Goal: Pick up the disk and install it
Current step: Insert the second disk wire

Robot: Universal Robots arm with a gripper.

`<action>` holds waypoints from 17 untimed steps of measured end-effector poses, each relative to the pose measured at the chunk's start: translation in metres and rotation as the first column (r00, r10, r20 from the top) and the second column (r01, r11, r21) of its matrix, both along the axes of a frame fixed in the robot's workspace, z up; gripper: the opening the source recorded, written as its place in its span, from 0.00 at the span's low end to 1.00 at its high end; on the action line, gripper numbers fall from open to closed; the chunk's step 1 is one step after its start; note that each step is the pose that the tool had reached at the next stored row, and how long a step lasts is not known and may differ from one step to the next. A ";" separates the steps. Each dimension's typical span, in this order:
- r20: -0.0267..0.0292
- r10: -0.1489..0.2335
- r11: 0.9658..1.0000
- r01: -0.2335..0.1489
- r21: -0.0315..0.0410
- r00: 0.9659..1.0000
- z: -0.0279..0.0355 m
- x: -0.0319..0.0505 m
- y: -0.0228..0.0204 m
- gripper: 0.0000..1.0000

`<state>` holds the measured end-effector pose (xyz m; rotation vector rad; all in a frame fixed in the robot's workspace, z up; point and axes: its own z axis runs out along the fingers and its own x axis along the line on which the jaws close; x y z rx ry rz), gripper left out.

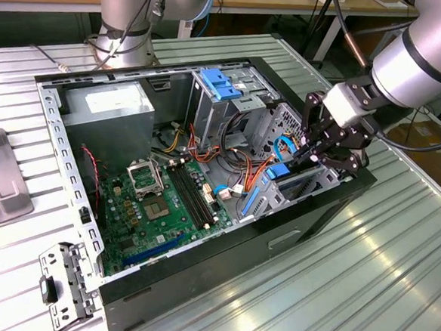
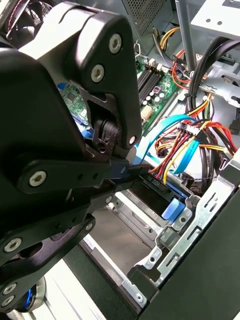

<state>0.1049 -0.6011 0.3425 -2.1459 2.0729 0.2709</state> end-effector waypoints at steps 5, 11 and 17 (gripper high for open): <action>0.000 0.000 1.000 0.000 0.001 1.000 -0.0024 0.0000 -0.0005 0.16; 0.000 0.000 1.000 0.000 0.000 1.000 -0.0037 0.0000 -0.0010 0.16; 0.000 0.000 1.000 0.000 0.000 1.000 -0.0039 0.0000 -0.0011 0.30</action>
